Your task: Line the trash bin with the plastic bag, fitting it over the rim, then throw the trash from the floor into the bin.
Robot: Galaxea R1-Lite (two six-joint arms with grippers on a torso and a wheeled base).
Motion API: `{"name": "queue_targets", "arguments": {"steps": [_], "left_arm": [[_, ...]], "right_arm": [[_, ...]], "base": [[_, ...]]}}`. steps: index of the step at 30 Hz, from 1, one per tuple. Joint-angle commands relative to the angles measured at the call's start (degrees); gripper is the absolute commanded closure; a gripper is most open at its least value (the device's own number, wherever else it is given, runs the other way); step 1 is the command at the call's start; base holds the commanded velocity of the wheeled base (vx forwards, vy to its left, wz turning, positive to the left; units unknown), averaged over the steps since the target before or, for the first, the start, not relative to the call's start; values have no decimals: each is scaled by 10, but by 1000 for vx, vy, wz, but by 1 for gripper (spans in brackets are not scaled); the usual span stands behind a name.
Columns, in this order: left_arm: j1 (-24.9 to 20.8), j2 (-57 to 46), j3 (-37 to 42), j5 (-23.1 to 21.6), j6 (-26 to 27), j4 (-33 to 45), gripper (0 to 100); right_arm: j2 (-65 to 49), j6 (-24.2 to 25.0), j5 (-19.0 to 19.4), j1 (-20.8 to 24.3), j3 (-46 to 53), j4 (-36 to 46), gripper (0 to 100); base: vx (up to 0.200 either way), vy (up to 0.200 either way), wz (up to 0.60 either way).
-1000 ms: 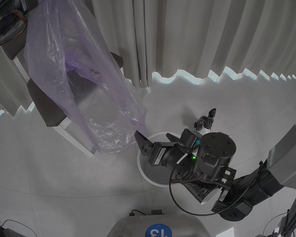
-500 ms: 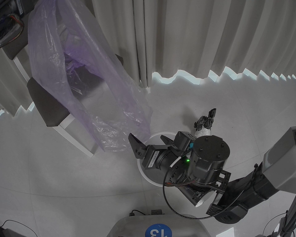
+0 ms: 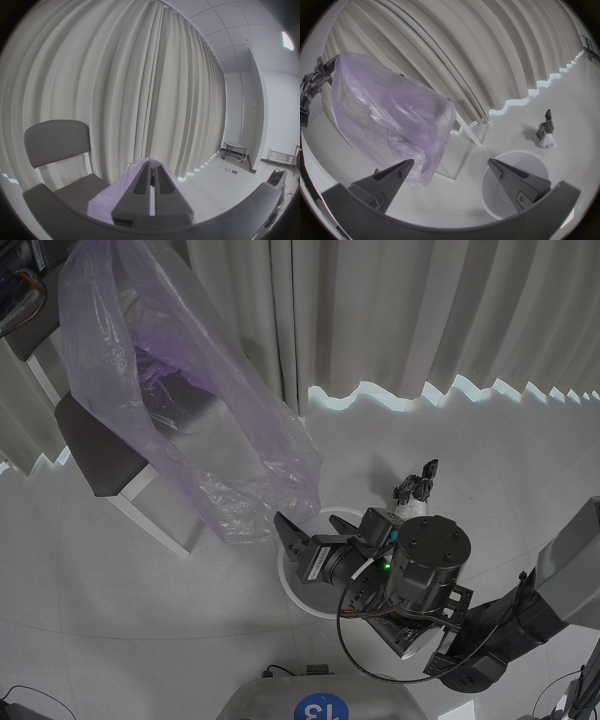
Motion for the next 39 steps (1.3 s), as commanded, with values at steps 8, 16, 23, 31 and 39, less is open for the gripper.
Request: {"name": "queue_targets", "arguments": {"steps": [8,16,23,31,39], "left_arm": [[0,-1,2,1,0,0,100],[3,-19,20,0,-3,0,100],[2,-22,30,0,-3,1,100],[0,-41,47,0,-4,3,100],[0,-76,86,-16,-7,69,100]], "right_arm": [[-10,-2,0,0,9,-1,100],[-36,-5,0,0,20,0,100],[-60,-23,0,1,41,3,100],[-128,-71,0,-1,67,18,100],[-172,-82,-21,-5,89,64,100]], "base": [[0,0,0],[0,0,0],[0,0,0],[0,0,0],[0,0,0]]}}
